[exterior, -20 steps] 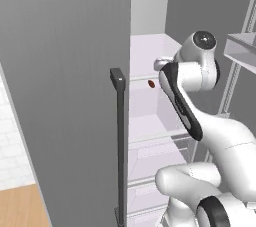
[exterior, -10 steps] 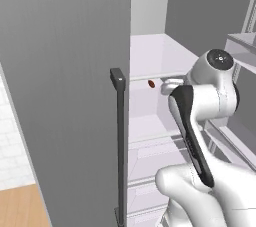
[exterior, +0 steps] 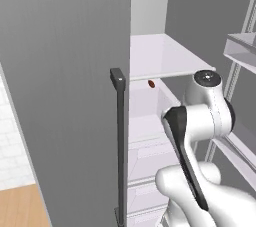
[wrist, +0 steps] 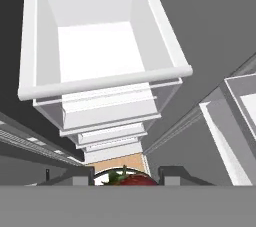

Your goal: Take the strawberry from the fridge and place it on top of the pancake, located on the dining counter.

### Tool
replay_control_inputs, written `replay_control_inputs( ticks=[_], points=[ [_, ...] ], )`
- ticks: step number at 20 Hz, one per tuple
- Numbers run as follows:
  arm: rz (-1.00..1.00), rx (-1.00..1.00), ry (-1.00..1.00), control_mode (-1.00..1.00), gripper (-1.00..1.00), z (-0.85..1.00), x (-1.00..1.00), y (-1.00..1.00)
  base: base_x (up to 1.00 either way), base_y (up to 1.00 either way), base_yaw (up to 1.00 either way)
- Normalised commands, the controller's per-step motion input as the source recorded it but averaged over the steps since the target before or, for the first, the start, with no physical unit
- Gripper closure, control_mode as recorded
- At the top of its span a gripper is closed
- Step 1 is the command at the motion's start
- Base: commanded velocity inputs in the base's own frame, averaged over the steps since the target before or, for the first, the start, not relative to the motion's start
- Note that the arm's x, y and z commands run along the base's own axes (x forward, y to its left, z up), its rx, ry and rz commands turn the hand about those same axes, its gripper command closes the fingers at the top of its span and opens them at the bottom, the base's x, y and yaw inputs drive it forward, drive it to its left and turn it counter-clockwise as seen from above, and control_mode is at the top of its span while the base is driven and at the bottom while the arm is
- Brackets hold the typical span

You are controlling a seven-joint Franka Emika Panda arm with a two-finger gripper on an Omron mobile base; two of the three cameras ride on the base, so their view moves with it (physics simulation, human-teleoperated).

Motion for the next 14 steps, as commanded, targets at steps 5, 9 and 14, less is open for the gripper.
replay_control_inputs(
  ticks=[5,9,14],
  points=[
    [0.0,0.02,0.0,-1.0,1.0,-0.38,-0.09,-0.02,0.0,0.0,0.0],
    [0.0,0.04,0.0,-1.0,1.0,-0.34,0.0,-0.12,0.0,0.0,0.0],
    [-0.12,0.08,-0.01,-1.0,1.0,-0.14,0.01,-0.12,0.0,0.0,0.0]
  ],
)
